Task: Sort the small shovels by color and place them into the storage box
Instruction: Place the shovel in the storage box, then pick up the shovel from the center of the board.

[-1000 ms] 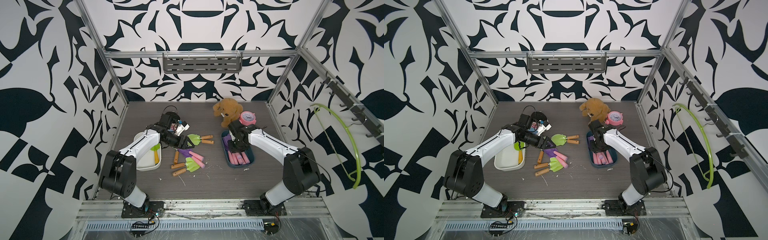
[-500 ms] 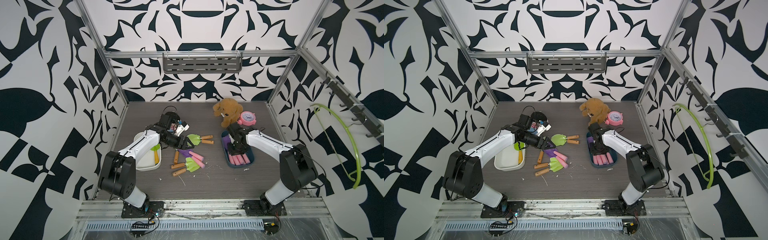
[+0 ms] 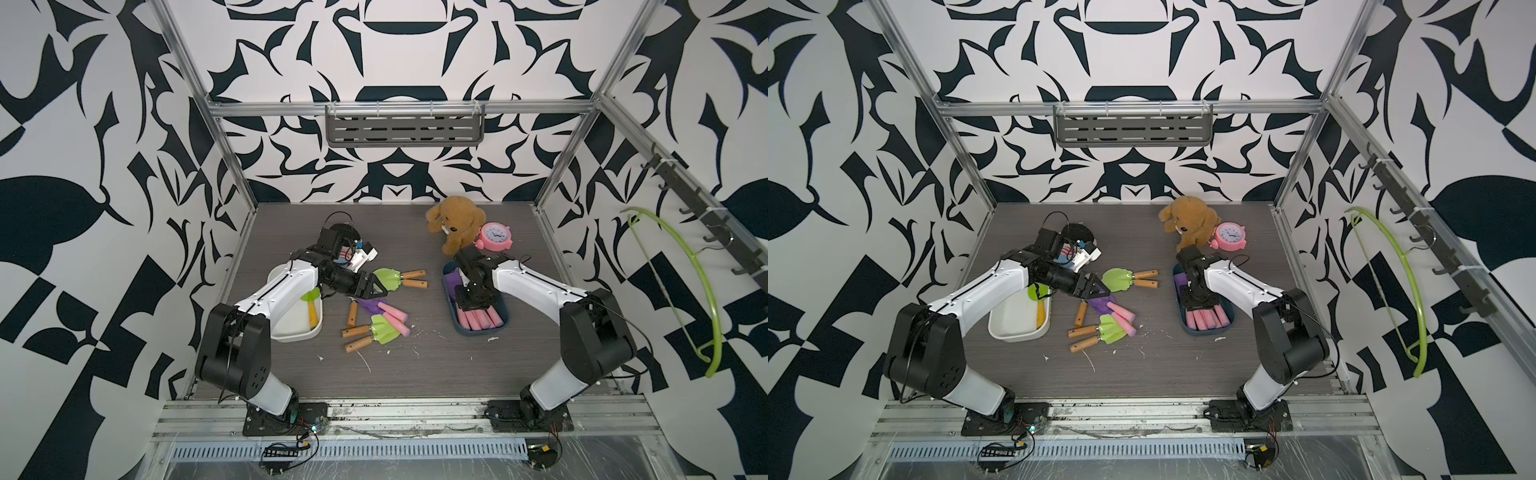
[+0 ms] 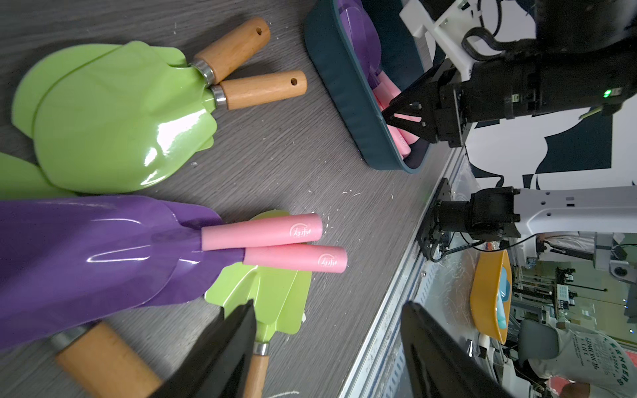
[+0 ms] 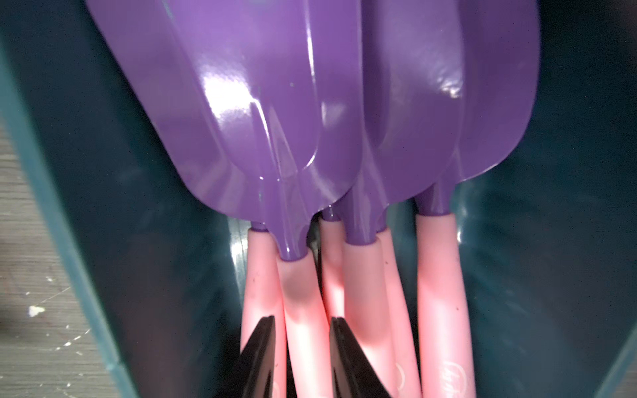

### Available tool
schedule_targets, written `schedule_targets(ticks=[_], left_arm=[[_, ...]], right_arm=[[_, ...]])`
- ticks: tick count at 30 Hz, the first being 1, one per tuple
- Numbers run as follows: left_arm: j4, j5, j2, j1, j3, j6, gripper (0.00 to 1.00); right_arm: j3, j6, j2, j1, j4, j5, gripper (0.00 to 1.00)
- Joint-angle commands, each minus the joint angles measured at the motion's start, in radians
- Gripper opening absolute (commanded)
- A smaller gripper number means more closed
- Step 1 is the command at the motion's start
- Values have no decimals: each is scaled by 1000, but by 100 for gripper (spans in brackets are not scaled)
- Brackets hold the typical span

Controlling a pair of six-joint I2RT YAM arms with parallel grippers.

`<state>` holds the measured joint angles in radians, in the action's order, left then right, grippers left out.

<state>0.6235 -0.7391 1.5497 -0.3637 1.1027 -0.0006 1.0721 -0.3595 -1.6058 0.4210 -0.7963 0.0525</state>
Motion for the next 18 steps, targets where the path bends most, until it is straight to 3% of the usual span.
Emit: schedule_targets(ticks=[1,9,14,18], left_arm=[[39,29,-40,9,-20,77,73],[122,69,-94,81,-24,233,73],[126,67,-155,144,-63,260,75],[120,42,-202,186,-90,258,75]], right_arm=[[48,-12,99,2,-38,5,32],[112,45,179,142,12,-111,32],[166,76,77,285,44,-147,31],[210,90,-30,323,106,-218,32]])
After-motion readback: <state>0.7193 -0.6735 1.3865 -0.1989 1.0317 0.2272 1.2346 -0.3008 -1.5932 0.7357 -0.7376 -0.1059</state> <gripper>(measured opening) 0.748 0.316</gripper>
